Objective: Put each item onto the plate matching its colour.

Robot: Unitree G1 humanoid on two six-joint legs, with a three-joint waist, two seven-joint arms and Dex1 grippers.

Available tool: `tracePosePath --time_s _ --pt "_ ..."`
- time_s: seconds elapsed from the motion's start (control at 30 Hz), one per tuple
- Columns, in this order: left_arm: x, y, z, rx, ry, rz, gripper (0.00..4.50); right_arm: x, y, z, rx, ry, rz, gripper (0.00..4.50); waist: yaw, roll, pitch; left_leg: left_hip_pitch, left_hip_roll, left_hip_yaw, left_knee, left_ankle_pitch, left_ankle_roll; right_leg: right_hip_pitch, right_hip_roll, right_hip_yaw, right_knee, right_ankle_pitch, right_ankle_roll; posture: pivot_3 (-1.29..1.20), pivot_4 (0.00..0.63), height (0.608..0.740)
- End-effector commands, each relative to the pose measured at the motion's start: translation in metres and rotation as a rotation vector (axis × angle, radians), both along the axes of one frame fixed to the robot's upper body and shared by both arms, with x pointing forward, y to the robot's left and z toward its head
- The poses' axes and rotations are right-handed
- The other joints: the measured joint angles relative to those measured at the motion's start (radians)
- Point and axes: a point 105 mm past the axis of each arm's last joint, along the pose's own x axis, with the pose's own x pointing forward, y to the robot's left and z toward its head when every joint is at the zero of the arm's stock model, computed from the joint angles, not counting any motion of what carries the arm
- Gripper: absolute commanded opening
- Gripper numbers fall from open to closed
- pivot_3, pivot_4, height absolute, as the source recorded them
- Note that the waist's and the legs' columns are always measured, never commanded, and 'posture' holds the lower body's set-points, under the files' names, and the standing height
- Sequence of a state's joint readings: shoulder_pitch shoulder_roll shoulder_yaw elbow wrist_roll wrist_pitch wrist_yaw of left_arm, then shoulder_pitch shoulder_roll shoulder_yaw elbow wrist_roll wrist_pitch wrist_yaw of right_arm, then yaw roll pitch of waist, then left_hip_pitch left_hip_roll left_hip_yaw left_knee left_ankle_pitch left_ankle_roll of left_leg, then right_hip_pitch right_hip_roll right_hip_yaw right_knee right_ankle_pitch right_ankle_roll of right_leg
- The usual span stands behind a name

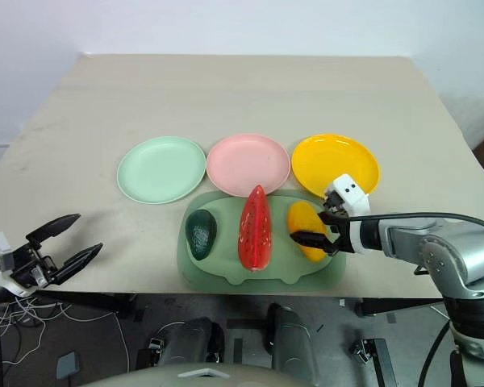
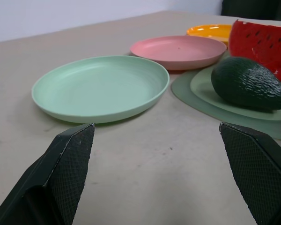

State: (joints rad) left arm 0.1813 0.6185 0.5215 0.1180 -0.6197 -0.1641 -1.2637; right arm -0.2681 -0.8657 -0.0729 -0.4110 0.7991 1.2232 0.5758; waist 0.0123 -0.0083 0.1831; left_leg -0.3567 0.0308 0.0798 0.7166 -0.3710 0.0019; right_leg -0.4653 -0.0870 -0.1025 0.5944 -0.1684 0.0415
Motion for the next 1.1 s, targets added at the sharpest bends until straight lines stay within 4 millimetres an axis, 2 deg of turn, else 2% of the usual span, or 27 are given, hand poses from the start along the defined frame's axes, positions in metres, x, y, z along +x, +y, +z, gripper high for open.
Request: tracePosePath --time_s 0.03,0.07,0.17,0.23,0.27,0.37,0.43,0.53,0.7,0.77,0.9,1.07,1.1 --pt "0.004 -0.001 0.005 0.015 -0.025 -0.005 4.48 0.000 0.004 -0.002 -0.043 -0.042 0.018 4.50 0.000 0.000 0.000 0.000 0.000 0.000 0.000 0.000 0.000 0.000 0.000 0.000 0.000 0.000 0.000 0.00 0.150 0.736" --pt "0.004 -0.001 0.005 0.015 -0.026 -0.005 4.48 0.000 0.004 -0.003 -0.052 -0.048 0.019 4.50 -0.001 0.000 0.000 0.000 0.000 0.000 0.000 0.000 0.000 0.000 0.000 0.000 0.000 0.000 0.000 0.00 0.150 0.736" --pt "0.005 -0.002 0.004 0.015 -0.028 -0.008 4.50 0.002 0.002 -0.001 -0.049 -0.061 0.012 3.96 -0.001 0.000 0.000 0.001 0.000 0.000 0.000 0.000 0.000 0.000 0.000 0.000 0.000 0.000 0.000 0.00 0.150 0.736" --pt "0.006 -0.002 0.003 0.013 -0.030 -0.008 4.50 0.006 0.001 0.004 -0.026 -0.072 -0.002 3.29 -0.001 -0.001 0.000 0.000 0.000 0.000 0.000 0.000 0.000 0.000 0.000 0.000 0.000 0.000 0.000 0.00 0.150 0.736" --pt "0.006 -0.002 0.003 0.012 -0.029 -0.007 4.50 0.007 0.001 0.009 -0.009 -0.084 -0.001 3.17 -0.001 -0.001 0.000 0.000 0.000 0.000 0.000 0.000 0.000 0.000 0.001 0.000 0.000 0.000 0.000 0.00 0.150 0.736" --pt "0.006 -0.002 0.000 0.010 -0.027 -0.006 4.50 0.012 0.000 0.031 0.050 -0.136 0.025 3.17 -0.001 0.000 0.000 0.000 0.000 0.000 0.000 0.000 0.000 0.000 0.000 0.000 0.000 0.000 0.000 0.00 0.150 0.736" --pt "0.007 -0.002 -0.001 0.008 -0.025 -0.005 4.50 0.029 -0.007 0.054 0.112 -0.203 -0.019 3.17 -0.001 0.000 0.000 0.000 0.000 0.000 0.000 0.000 0.000 0.000 0.001 0.000 0.000 0.000 0.000 0.00 0.150 0.736" --pt "0.009 -0.001 -0.003 0.003 -0.028 0.004 4.50 0.067 -0.023 0.069 0.130 -0.280 -0.155 3.17 -0.006 0.000 0.000 0.000 0.000 0.001 0.000 0.000 0.000 0.000 0.001 0.001 0.000 -0.001 -0.002 0.00 0.150 0.736" --pt "0.014 0.001 -0.005 -0.005 -0.040 0.013 4.50 0.118 -0.051 0.060 -0.005 -0.329 -0.348 3.17 -0.006 0.000 0.000 0.000 0.000 0.003 0.000 0.000 0.000 -0.001 0.002 0.000 0.000 0.000 0.000 0.00 0.150 0.736" --pt "0.015 0.001 -0.005 -0.007 -0.046 0.012 4.50 0.129 -0.059 0.056 -0.065 -0.342 -0.370 3.17 -0.007 0.000 0.000 -0.001 0.000 0.003 0.000 0.000 0.000 -0.001 0.002 0.000 0.001 0.000 0.000 0.00 0.150 0.736" --pt "0.015 0.003 -0.004 -0.002 -0.053 0.011 4.50 0.140 -0.070 0.052 -0.110 -0.334 -0.403 3.17 -0.010 0.001 0.001 -0.002 -0.001 0.005 0.000 0.000 0.000 -0.002 0.001 0.000 0.001 0.000 0.000 0.00 0.150 0.736" --pt "0.014 0.002 -0.002 0.002 -0.060 -0.002 4.50 0.144 -0.075 0.051 -0.116 -0.316 -0.416 3.17 -0.025 0.001 0.001 -0.002 0.000 0.004 0.000 0.000 0.000 -0.002 0.001 0.000 0.001 0.000 0.000 0.00 0.150 0.736" --pt "0.014 0.001 -0.002 0.004 -0.059 -0.009 4.50 0.144 -0.075 0.052 -0.111 -0.317 -0.417 3.52 -0.026 0.001 0.001 -0.001 0.000 0.004 0.000 0.000 0.000 -0.002 0.001 0.000 0.001 0.000 0.000 0.00 0.150 0.736"
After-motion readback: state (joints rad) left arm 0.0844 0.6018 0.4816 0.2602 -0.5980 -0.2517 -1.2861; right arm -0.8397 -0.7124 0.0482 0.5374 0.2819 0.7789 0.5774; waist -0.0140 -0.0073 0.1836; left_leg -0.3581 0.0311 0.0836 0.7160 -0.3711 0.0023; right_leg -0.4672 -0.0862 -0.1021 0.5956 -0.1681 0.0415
